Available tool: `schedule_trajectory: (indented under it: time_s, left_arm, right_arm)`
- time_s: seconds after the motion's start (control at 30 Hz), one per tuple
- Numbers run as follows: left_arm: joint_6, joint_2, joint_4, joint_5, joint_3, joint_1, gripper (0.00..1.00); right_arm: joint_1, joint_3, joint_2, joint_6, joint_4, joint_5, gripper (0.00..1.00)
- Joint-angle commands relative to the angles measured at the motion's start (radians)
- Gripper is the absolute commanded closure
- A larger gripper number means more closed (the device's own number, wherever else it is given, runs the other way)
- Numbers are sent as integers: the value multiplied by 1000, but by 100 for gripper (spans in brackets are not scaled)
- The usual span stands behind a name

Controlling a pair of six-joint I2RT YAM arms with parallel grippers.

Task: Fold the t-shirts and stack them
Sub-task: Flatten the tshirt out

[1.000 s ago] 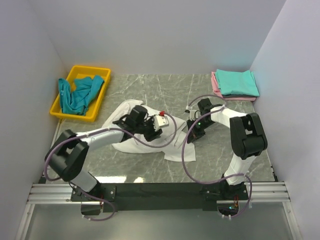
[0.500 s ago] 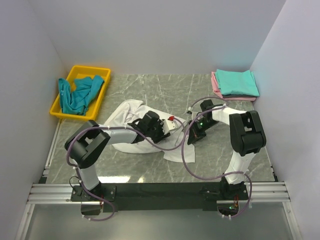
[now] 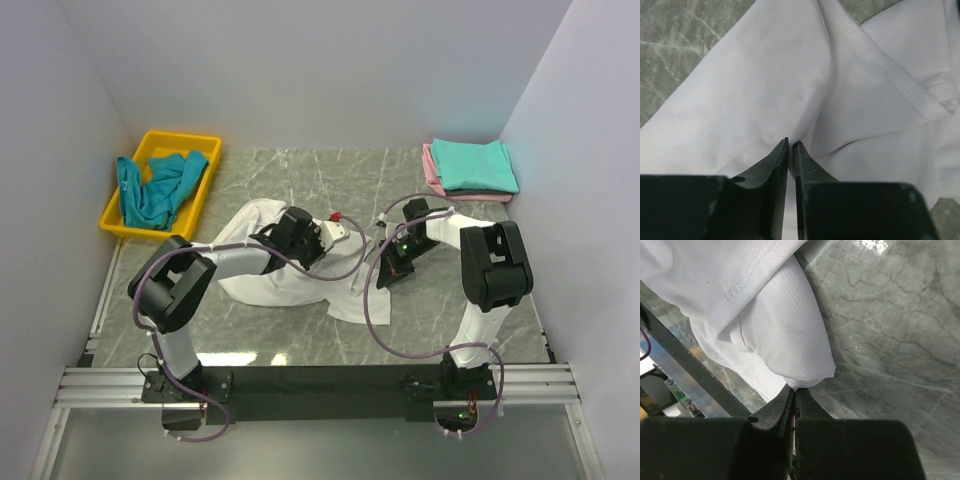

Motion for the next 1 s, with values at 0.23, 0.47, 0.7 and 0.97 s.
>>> schedule_trajectory:
  time_s: [0.23, 0.47, 0.7, 0.97]
  left_arm:
    - [-57, -91, -116, 123, 107, 140, 99]
    - [-51, -151, -272, 127, 335, 346, 99]
    - [-68, -179, -388, 173, 549, 538, 99]
    - [-101, -425, -406, 233, 534, 674, 99]
  right_arm:
    - [-84, 38, -47, -55, -39, 44, 100]
    - [-144, 145, -147, -127, -82, 162, 100]
    - [-164, 358, -210, -177, -117, 337, 100]
    - [-207, 492, -458, -269, -134, 441, 100]
